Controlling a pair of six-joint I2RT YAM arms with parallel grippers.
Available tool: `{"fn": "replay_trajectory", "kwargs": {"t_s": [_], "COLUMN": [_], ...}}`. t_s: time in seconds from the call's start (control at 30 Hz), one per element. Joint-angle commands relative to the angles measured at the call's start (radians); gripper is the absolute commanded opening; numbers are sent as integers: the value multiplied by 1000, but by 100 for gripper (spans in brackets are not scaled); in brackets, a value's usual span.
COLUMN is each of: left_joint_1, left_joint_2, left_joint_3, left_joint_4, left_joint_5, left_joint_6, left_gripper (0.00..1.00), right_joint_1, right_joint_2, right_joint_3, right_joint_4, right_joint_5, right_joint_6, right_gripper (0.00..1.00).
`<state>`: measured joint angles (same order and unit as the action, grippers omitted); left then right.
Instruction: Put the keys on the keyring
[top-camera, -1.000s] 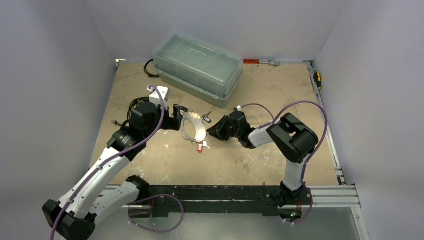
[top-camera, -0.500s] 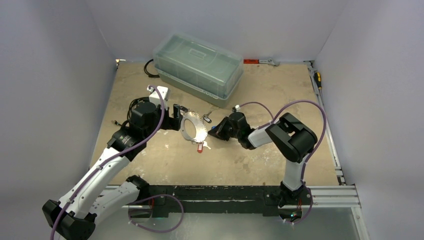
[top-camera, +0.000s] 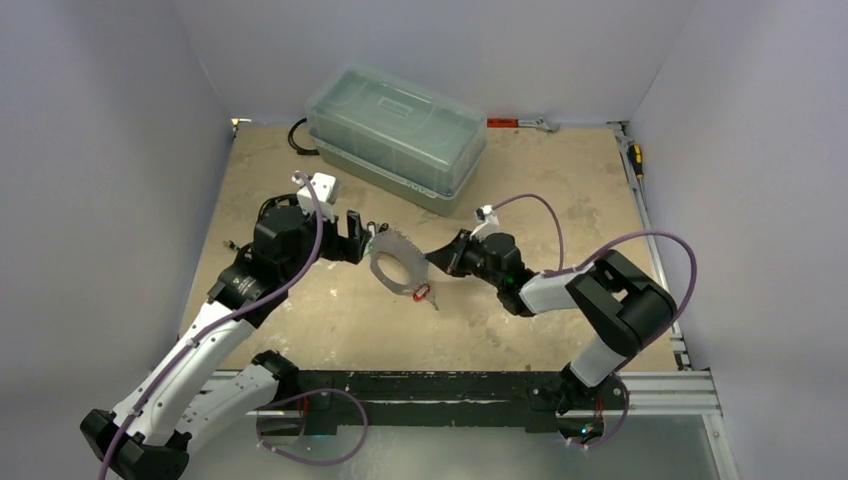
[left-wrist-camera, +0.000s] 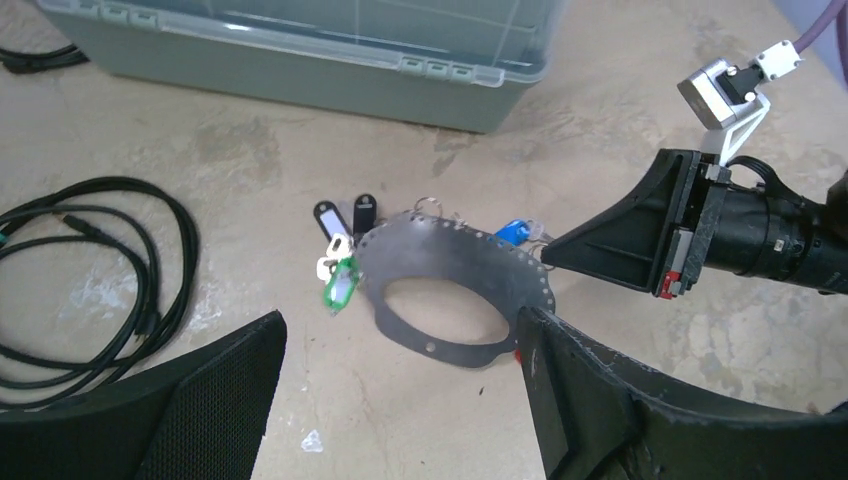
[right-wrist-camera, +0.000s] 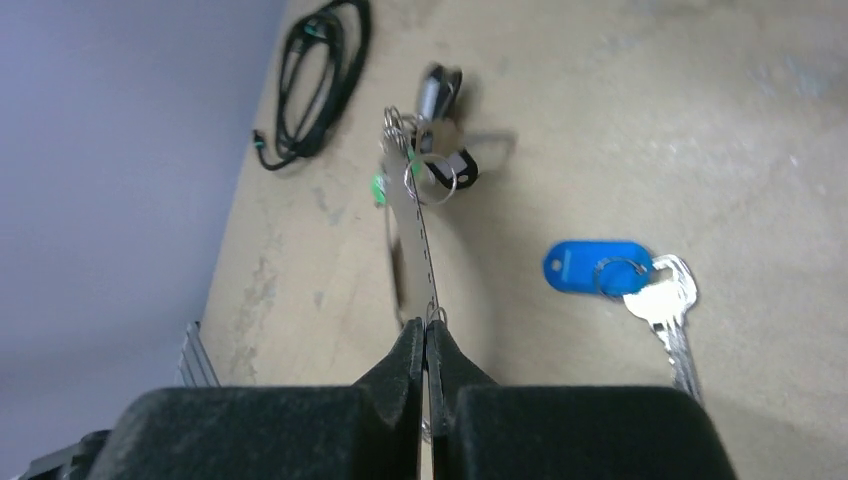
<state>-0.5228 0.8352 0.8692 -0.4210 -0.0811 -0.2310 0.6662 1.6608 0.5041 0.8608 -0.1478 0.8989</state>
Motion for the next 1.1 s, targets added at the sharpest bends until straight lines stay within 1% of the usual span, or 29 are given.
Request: {"fn": "replay_trajectory", "kwargs": {"t_s": [0.0,0.27,0.43,0.5,0.6,0.67,0.73,0.83,0.93,0.97,1.07], "left_joint_1": [7,7,7,7,7,7,7,7,7,5,2], "left_joint_2": [-45,-93,-123,-128,-130,-126,-119,-98,-84,-84,-96], "left_joint_3": [23,52,48,39,15,-18,-58,-114,-167,-172,-142], "left_joint_4": [89,183,278,323,397,491,577,721,816,821,744], "left_joint_5": [112,222,340,400,503,560,597,632,646,651,668], "left_joint_6": [17,22,45,54,45,8,-42,-161,-240,-233,-139], "left_gripper": [84,85,87,87,88,87,86,84,82,81,80], "right_joint_1": [-1,-1,-1,0,-1,-1,-1,-1,-1,-1,-1], "right_joint_2": [-115,-338,-484,-528,-593,-633,-664,-694,-698,-693,-689], "right_joint_3": [-19,-44,-69,-87,-100,-100,-100,-102,-106,-103,-92], "right_joint_4": [137,138,162,204,235,242,261,286,343,358,373], "right_joint_5": [-18,-75,-152,-206,-240,-249,-255,-233,-224,-243,-284], "right_joint_6": [-184,-346,-387,-374,-342,-335,-317,-277,-225,-200,-179], "right_gripper": [0,0,0,0,0,0,0,0,0,0,0]}}
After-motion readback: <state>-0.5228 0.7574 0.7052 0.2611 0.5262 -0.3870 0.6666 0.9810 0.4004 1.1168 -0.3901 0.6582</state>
